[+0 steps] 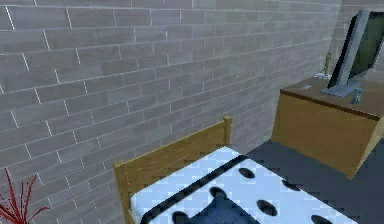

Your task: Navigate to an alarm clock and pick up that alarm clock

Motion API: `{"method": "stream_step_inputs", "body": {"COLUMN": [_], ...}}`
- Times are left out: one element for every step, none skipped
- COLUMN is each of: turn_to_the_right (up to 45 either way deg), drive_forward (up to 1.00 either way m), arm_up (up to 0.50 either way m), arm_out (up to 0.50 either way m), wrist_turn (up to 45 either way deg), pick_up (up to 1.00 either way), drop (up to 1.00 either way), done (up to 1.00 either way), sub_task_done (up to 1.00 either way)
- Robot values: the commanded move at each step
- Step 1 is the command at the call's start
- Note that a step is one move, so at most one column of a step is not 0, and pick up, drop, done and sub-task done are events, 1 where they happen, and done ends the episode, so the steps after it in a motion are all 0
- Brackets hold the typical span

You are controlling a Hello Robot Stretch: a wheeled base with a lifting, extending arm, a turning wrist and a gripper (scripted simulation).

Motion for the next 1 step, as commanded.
{"method": "stream_step_inputs", "body": {"turn_to_the_right": [0.0], "drive_forward": [0.0], "arm_up": [0.5], "arm_out": [0.0], "wrist_turn": [0.0], "pick_up": [0.0], "drop": [0.0], "done": [0.0], "sub_task_done": [0.0]}}
